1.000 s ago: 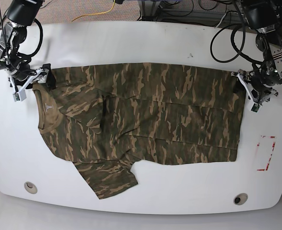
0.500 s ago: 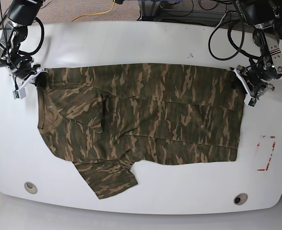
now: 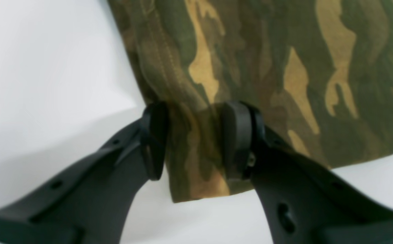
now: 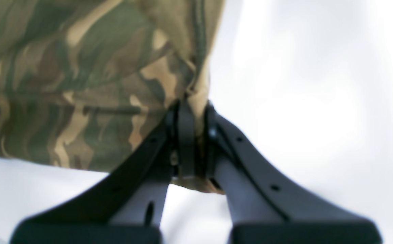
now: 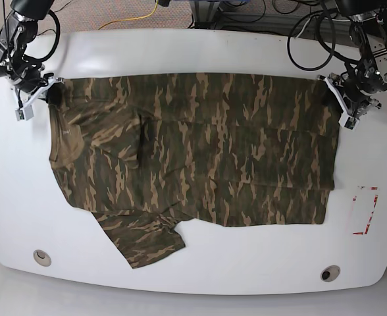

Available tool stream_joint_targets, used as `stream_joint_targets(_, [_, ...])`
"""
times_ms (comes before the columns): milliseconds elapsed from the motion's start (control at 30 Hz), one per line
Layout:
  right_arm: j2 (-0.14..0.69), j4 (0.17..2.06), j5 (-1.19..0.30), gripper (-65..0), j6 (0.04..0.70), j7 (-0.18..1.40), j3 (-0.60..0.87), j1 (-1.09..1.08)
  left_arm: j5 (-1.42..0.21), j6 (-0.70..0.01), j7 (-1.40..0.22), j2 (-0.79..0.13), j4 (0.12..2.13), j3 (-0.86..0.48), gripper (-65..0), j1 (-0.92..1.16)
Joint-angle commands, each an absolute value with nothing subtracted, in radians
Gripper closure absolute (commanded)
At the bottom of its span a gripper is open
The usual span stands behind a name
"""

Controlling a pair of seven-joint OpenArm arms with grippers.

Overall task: Layout the t-shirt on the table in an organized manner, then fold the t-shirt properly
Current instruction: 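Drag the shirt with both grippers away from the hem side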

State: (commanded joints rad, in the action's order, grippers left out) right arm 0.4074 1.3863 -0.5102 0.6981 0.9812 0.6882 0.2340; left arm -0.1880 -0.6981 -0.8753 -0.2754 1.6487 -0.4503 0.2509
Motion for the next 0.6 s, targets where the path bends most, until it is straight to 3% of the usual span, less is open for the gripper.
stream_joint_targets(200, [0.395, 1.488, -0.51, -1.4, 0.698, 1.021, 0.699, 0.309, -0.188, -0.698, -0.891, -0.277, 1.701, -0.53, -23.7, 0.317])
stream_joint_targets(600, [0.364, 1.615, -0.509, -1.7, 0.698, 1.09, 0.704, 0.418, -0.189, -0.698, -0.891, -0.277, 1.745, -0.567, -23.7, 0.407])
